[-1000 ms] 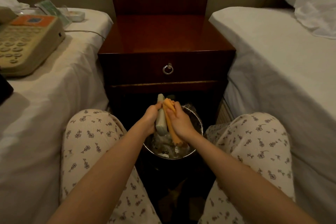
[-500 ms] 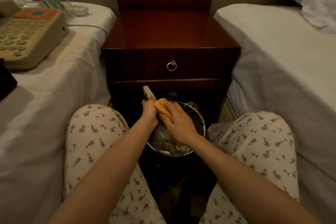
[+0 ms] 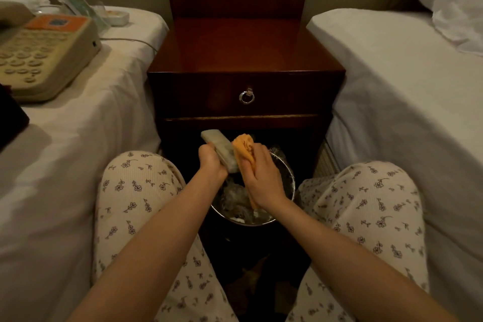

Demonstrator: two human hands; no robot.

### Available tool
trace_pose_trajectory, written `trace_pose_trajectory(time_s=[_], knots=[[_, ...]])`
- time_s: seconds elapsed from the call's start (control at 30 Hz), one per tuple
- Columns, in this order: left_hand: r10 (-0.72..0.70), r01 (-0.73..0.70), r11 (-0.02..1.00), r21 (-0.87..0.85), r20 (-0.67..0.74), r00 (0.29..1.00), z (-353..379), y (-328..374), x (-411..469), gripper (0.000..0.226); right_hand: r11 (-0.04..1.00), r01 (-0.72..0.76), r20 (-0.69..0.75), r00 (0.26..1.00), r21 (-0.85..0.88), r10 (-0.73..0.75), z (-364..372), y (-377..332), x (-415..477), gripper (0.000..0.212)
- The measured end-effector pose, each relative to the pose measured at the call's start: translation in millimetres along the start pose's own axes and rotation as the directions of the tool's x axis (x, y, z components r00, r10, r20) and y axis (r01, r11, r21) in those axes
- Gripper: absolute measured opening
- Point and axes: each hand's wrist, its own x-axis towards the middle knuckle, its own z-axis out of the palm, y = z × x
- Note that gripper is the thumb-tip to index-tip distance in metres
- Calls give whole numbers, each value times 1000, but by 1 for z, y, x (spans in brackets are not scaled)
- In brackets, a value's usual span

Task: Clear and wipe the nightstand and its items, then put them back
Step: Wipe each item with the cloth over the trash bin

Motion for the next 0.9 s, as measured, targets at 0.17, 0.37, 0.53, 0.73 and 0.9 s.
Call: trace_pose_trajectory(time_s=[0.17, 0.37, 0.53, 0.73, 0.9], knots=[[-32, 18, 980, 197, 70, 997, -2, -5, -5, 36, 987, -134, -74, 987, 89, 141, -2, 9, 8, 31], [-141, 79, 887, 455, 103, 985, -3, -8, -6, 34, 991, -130, 39, 991, -19, 131, -8, 15, 17, 31], [-221, 147, 838, 525, 80, 972, -3, -11, -5, 34, 999, 26, -5, 1000, -39, -27, -14, 4, 14, 34], [-298, 109, 707, 698, 156, 942, -4, -16, -11, 48, 971, -133, 30, 989, -198, 141, -17, 13, 20, 40], [-444, 26, 537, 843, 257, 858, -3, -8, -17, 29, 962, -273, 3, 962, -31, 273, -34, 20, 39, 31]])
